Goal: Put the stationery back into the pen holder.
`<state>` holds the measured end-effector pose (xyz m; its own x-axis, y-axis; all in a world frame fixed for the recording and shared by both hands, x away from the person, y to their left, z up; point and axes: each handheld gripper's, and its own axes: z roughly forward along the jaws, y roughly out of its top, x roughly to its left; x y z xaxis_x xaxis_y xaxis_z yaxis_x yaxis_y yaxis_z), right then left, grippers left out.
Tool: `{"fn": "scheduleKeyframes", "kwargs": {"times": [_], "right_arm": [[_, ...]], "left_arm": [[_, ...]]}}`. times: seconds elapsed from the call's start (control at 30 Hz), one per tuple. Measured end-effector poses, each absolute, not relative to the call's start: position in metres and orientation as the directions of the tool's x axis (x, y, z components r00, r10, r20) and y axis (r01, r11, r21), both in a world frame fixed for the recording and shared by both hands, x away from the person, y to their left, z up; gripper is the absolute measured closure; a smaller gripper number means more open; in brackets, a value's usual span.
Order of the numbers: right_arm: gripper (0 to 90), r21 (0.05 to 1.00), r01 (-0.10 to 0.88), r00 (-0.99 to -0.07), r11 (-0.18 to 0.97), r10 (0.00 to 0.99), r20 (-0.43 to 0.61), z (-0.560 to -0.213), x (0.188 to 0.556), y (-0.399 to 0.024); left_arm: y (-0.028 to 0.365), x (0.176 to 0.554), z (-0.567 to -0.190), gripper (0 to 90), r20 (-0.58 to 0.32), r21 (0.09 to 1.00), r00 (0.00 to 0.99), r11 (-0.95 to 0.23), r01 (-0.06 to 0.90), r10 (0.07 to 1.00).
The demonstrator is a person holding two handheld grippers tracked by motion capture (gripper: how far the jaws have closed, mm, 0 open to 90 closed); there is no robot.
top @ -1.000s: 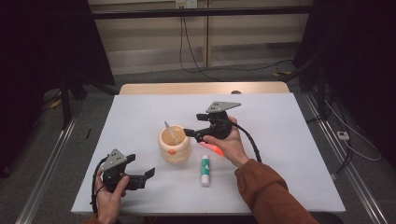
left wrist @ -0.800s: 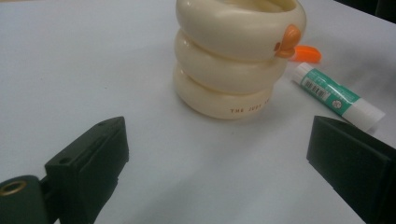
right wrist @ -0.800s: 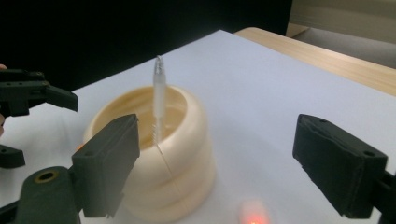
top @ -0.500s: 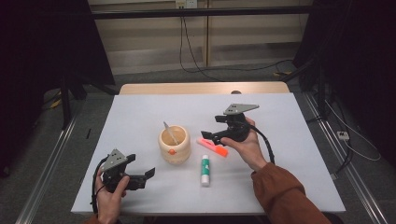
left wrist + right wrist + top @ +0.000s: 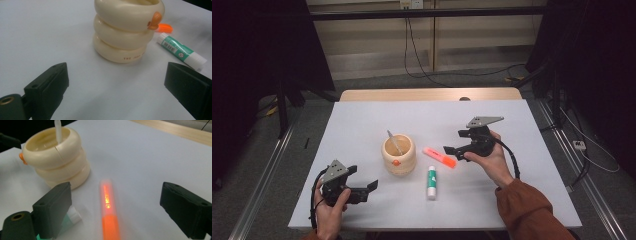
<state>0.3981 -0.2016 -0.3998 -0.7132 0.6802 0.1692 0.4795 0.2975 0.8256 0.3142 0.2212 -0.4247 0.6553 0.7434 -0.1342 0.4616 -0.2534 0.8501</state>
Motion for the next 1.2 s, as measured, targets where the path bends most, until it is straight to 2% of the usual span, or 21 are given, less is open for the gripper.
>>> {"fn": "scheduleKeyframes", "kwargs": {"times": [0.37,0.77,0.97,1.2], "right_arm": [[11.6,0.766,0.53,-0.705,0.365,0.692,0.158,-0.41,0.393,-0.205],[9.5,0.67,0.542,-0.74,0.508,0.666,0.094,-0.417,0.399,-0.197],[18.8,0.597,0.561,-0.756,0.573,0.648,0.089,-0.42,0.41,-0.188],[21.6,0.521,0.572,-0.773,0.634,0.628,0.084,-0.419,0.42,-0.174]], "left_arm": [[0.225,0.312,-0.423,5.5,-0.142,0.857,0.651,-0.237,0.458,0.746],[0.223,0.314,-0.424,5.5,-0.14,0.853,0.654,-0.245,0.461,0.743],[0.222,0.314,-0.424,5.5,-0.138,0.85,0.656,-0.25,0.463,0.742],[0.222,0.314,-0.425,5.5,-0.139,0.85,0.657,-0.252,0.463,0.741]]}}
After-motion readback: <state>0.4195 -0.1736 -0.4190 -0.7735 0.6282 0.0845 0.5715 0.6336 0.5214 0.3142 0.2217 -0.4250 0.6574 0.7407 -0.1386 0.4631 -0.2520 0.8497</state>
